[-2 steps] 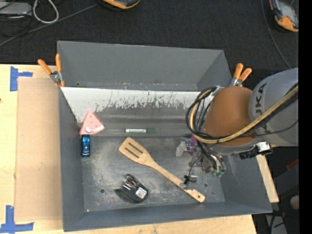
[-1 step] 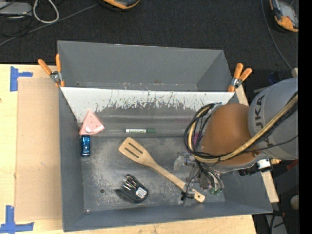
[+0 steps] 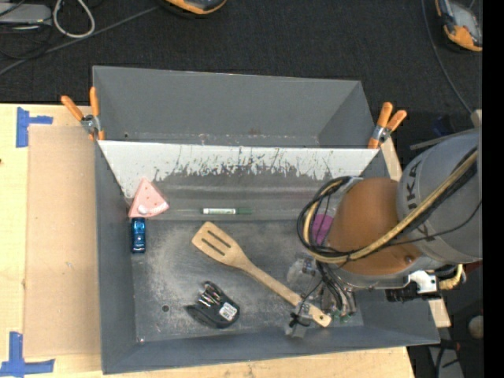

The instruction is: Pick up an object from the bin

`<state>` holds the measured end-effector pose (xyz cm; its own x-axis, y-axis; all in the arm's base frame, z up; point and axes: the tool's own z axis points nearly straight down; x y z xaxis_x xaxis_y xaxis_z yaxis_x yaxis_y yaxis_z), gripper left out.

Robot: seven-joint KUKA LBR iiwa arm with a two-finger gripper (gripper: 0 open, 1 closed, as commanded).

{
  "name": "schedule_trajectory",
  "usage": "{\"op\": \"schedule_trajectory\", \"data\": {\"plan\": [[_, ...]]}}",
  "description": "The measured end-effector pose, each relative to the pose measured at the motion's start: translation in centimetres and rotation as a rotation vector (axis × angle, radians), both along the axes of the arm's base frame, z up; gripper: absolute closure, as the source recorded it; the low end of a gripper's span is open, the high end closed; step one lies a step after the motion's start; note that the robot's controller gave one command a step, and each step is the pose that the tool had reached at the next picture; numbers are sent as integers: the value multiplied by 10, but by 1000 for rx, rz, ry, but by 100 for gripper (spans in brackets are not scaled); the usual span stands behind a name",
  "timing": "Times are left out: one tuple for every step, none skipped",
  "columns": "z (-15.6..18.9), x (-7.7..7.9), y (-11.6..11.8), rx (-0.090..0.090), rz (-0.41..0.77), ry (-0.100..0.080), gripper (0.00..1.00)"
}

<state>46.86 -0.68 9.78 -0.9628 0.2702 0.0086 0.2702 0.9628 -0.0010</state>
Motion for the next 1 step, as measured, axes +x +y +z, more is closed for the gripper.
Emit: {"op": "schedule_trajectory", "data": {"plan": [[-30, 23, 1, 1, 116, -14, 0]]}}
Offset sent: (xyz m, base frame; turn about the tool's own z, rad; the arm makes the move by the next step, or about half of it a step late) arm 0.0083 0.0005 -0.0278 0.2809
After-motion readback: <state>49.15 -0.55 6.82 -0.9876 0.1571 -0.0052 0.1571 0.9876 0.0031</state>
